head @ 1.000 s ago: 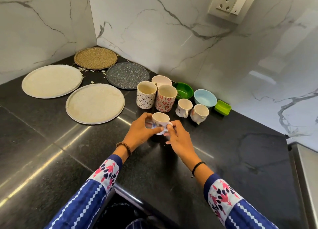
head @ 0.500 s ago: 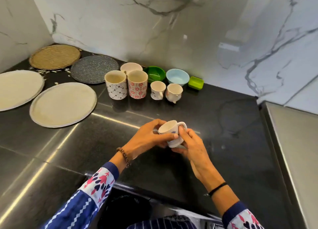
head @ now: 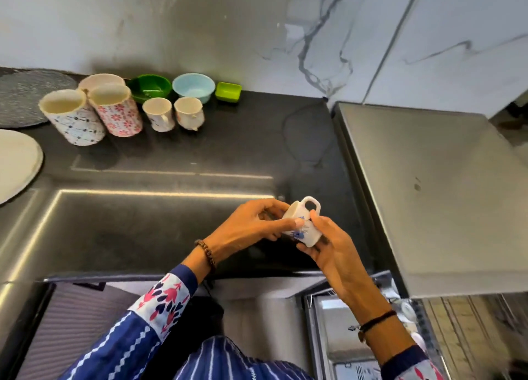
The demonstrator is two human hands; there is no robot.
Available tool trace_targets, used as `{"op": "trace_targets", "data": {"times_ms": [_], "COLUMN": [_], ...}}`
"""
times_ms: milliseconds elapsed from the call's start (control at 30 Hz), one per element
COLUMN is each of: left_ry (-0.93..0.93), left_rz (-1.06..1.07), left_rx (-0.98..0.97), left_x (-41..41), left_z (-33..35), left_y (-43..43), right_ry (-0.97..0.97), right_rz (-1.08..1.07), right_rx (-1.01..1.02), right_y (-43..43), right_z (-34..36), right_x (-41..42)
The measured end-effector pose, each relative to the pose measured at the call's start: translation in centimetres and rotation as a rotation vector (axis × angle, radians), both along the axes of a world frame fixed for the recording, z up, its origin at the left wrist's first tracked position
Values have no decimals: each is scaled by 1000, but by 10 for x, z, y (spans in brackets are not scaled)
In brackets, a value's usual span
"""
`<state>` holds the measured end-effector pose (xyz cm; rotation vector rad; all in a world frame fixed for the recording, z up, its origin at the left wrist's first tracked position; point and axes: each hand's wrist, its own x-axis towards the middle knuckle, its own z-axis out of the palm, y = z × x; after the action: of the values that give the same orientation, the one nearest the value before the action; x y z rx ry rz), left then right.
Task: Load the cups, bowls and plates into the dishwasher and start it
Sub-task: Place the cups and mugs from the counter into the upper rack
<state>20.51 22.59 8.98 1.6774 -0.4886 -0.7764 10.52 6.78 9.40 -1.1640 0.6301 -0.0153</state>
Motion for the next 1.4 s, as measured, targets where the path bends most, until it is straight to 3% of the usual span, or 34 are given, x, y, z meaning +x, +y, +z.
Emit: {"op": "trace_targets", "data": {"times_ms": [400, 567, 800, 867, 1000, 1167, 1267, 1400], "left_ry": [47, 178, 219, 131, -213, -561, -681, -655], "left_rz": [-63, -103, -307, -394, -655, -871, -913, -900], "left_rx": [72, 95, 245, 298, 426, 598, 616, 594], "left_x": [-165, -230, -287, -296, -310, -314, -313, -312], "left_z": [-22, -53, -108, -119, -152, -189, -197, -207], "left_y": [-119, -158, -203, -215, -238, -256, -258, -253], "right_ry": [26, 103, 167, 201, 273, 342, 394, 453], "right_rz": [-93, -172, -312, -334, -357, -372, -378, -284], "right_rx": [38, 102, 221, 206, 166, -5, -220, -647], "right_y": [-117, -155, -187, -195, -211, -231, -242, -254], "right_z": [-28, -62, -115, -133, -169, -206, -219, -232], "right_x": [-179, -245, -310, -323, -342, -360, -364, -361]}}
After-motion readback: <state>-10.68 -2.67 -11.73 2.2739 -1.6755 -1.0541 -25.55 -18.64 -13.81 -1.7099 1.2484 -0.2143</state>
